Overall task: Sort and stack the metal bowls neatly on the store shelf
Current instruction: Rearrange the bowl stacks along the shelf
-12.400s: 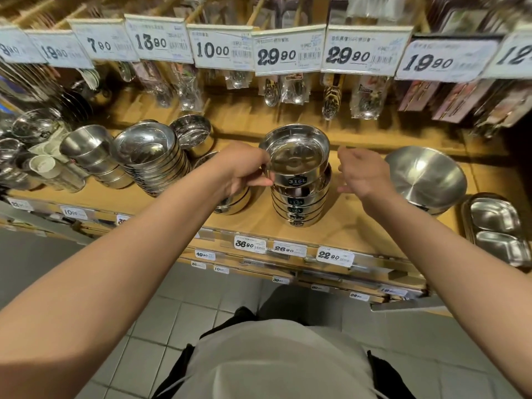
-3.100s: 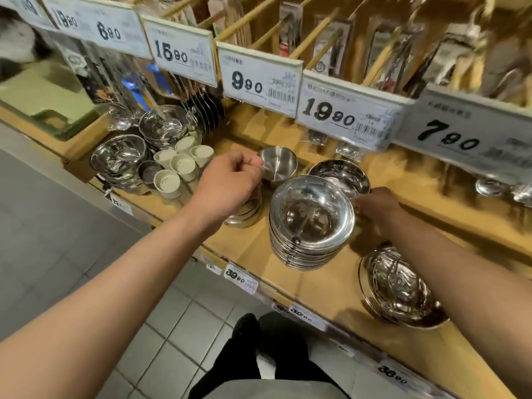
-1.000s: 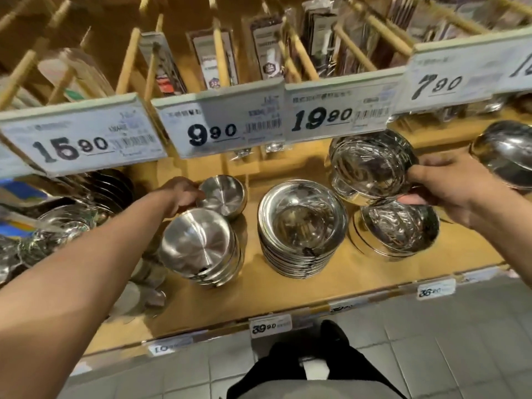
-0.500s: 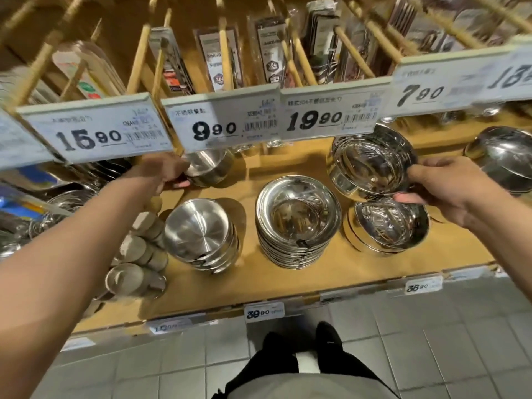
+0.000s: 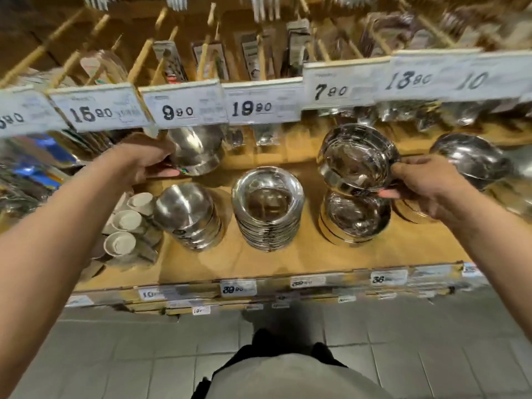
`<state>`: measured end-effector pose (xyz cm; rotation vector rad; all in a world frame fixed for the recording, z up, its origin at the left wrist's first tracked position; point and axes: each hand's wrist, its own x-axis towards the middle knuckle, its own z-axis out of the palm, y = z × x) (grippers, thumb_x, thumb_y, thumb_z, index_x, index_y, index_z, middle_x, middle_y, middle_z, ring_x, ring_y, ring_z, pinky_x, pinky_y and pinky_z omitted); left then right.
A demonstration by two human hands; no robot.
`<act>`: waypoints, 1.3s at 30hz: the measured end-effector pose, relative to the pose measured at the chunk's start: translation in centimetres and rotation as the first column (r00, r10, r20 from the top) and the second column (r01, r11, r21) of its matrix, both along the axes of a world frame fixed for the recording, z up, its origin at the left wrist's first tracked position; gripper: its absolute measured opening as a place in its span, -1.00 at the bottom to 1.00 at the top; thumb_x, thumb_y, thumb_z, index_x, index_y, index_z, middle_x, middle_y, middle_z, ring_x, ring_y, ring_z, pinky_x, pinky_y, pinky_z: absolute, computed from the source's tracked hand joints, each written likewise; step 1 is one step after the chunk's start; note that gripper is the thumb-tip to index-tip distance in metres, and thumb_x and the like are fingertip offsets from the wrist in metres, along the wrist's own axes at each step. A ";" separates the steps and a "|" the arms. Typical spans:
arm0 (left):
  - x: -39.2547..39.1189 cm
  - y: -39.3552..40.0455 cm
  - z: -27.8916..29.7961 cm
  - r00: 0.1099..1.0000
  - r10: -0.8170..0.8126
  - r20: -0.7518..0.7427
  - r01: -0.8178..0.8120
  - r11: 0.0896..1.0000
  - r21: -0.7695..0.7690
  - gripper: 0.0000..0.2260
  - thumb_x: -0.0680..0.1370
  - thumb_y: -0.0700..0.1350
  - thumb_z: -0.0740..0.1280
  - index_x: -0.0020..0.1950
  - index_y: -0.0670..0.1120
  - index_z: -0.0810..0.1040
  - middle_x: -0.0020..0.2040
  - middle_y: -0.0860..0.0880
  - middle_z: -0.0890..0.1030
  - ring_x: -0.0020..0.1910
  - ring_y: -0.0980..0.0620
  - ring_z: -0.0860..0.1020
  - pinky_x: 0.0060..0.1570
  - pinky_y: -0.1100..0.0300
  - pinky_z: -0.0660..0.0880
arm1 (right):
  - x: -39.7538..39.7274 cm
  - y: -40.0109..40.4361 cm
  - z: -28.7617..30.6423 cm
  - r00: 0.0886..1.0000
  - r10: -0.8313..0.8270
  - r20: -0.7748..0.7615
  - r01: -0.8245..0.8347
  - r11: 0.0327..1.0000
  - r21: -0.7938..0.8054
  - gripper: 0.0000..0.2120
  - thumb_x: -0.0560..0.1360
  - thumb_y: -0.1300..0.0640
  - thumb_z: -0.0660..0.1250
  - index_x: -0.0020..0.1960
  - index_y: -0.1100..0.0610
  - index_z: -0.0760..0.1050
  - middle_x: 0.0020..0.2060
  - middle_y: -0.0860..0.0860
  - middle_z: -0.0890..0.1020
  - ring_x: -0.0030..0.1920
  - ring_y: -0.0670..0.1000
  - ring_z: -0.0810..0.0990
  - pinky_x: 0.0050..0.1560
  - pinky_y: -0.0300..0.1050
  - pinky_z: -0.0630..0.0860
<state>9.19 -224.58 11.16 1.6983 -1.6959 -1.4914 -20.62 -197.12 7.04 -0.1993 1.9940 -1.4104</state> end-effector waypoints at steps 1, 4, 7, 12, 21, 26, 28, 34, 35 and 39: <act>0.1 -0.1 -0.2 1.000 -0.007 -0.002 0.007 1.000 0.026 -0.63 0.70 -0.25 0.20 0.50 -0.31 0.36 0.15 -0.18 0.59 -0.15 0.01 0.55 -0.48 0.37 0.54 | -0.1 0.5 -0.1 1.000 0.012 -0.004 -0.012 1.000 -0.002 -0.80 0.58 0.39 0.31 -0.20 0.25 0.57 -0.31 0.13 0.67 -0.47 -0.03 0.69 -0.48 -0.23 0.62; 0.3 0.4 -0.3 0.999 0.028 -0.032 -0.026 0.998 0.063 -0.72 0.68 -0.23 0.24 0.38 -0.23 0.48 0.31 -0.21 0.57 0.03 -0.02 0.60 -0.37 0.30 0.63 | -0.6 1.6 -0.5 0.999 0.053 0.009 -0.053 0.998 0.027 -0.86 0.57 0.37 0.35 -0.16 0.27 0.58 -0.22 0.20 0.67 -0.44 -0.01 0.70 -0.46 -0.22 0.63; 0.1 1.8 0.0 0.998 0.047 -0.045 -0.042 0.995 0.092 -0.89 0.62 -0.31 0.28 -0.03 -0.13 0.54 -0.05 -0.11 0.57 -0.21 0.05 0.61 -0.52 0.34 0.57 | -1.2 2.4 -1.3 0.996 0.082 -0.029 -0.081 0.996 0.039 -0.87 0.54 0.36 0.41 -0.17 0.22 0.59 -0.21 0.19 0.68 -0.44 -0.01 0.69 -0.48 -0.21 0.62; -0.2 5.2 -0.1 0.995 0.053 -0.083 -0.043 0.992 0.117 -0.80 0.60 -0.36 0.23 0.17 -0.22 0.55 -0.01 -0.17 0.61 -0.35 0.07 0.67 -0.44 0.31 0.61 | -1.6 2.9 -2.8 0.989 0.142 -0.029 -0.138 0.984 0.117 -0.94 0.57 0.32 0.39 -0.05 0.32 0.59 -0.18 0.25 0.66 -0.54 -0.01 0.65 -0.58 -0.26 0.54; -1.2 12.0 -0.5 0.975 0.113 -0.191 -0.075 0.978 0.196 -0.83 0.57 -0.38 0.23 0.12 -0.26 0.52 -0.02 -0.21 0.61 -0.38 0.07 0.69 -0.43 0.35 0.59 | -2.4 3.2 -6.4 0.985 0.174 -0.021 -0.169 0.974 0.151 -0.93 0.59 0.26 0.39 0.02 0.26 0.62 -0.04 0.25 0.70 -0.27 0.15 0.71 -0.32 -0.05 0.69; -1.4 14.6 -1.1 0.965 0.163 -0.204 -0.123 0.973 0.194 -0.87 0.58 -0.39 0.22 0.01 -0.24 0.53 -0.06 -0.19 0.59 -0.42 0.08 0.68 -0.43 0.36 0.58 | -2.7 3.7 -7.3 0.984 0.175 -0.040 -0.167 0.974 0.153 -0.89 0.55 0.28 0.40 0.06 0.27 0.63 -0.02 0.25 0.71 -0.23 0.19 0.74 -0.03 0.14 0.70; -1.4 15.2 -1.1 0.963 0.184 -0.199 -0.142 0.968 0.207 -0.86 0.59 -0.39 0.22 0.06 -0.23 0.52 -0.04 -0.19 0.60 -0.36 0.05 0.69 -0.40 0.34 0.62 | -2.9 3.8 -7.5 0.984 0.178 -0.029 -0.172 0.973 0.152 -0.88 0.55 0.26 0.41 0.07 0.27 0.63 0.01 0.24 0.70 -0.23 0.18 0.74 0.00 0.15 0.69; -1.2 16.9 -1.0 0.961 0.199 -0.193 -0.167 0.971 0.172 -0.80 0.60 -0.39 0.17 0.14 -0.19 0.49 -0.11 -0.13 0.58 -0.18 0.03 0.61 -0.36 0.33 0.63 | -3.1 4.3 -7.3 0.962 0.267 -0.058 -0.248 0.942 0.227 -0.60 0.56 0.13 0.42 0.37 0.22 0.53 0.18 0.18 0.64 -0.10 0.11 0.69 -0.19 0.03 0.71; -1.0 17.0 -0.9 0.960 0.206 -0.191 -0.175 0.970 0.168 -0.81 0.60 -0.40 0.18 0.11 -0.19 0.49 -0.13 -0.13 0.57 -0.19 0.03 0.61 -0.37 0.33 0.63 | -3.0 4.5 -6.9 0.955 0.276 -0.109 -0.240 0.935 0.262 -0.51 0.55 0.08 0.43 0.43 0.22 0.48 0.22 0.17 0.60 0.01 0.14 0.66 -0.13 0.09 0.71; 0.6 16.6 -0.4 0.953 0.237 -0.189 -0.202 0.961 0.187 -0.86 0.60 -0.38 0.19 0.03 -0.22 0.50 -0.10 -0.15 0.57 -0.18 0.00 0.63 -0.38 0.33 0.62 | -1.9 4.6 -4.1 0.865 0.303 -0.400 -0.157 0.920 0.359 -0.37 0.53 -0.07 0.37 0.49 0.23 0.38 0.08 0.17 0.65 0.19 0.25 0.60 0.21 0.23 0.58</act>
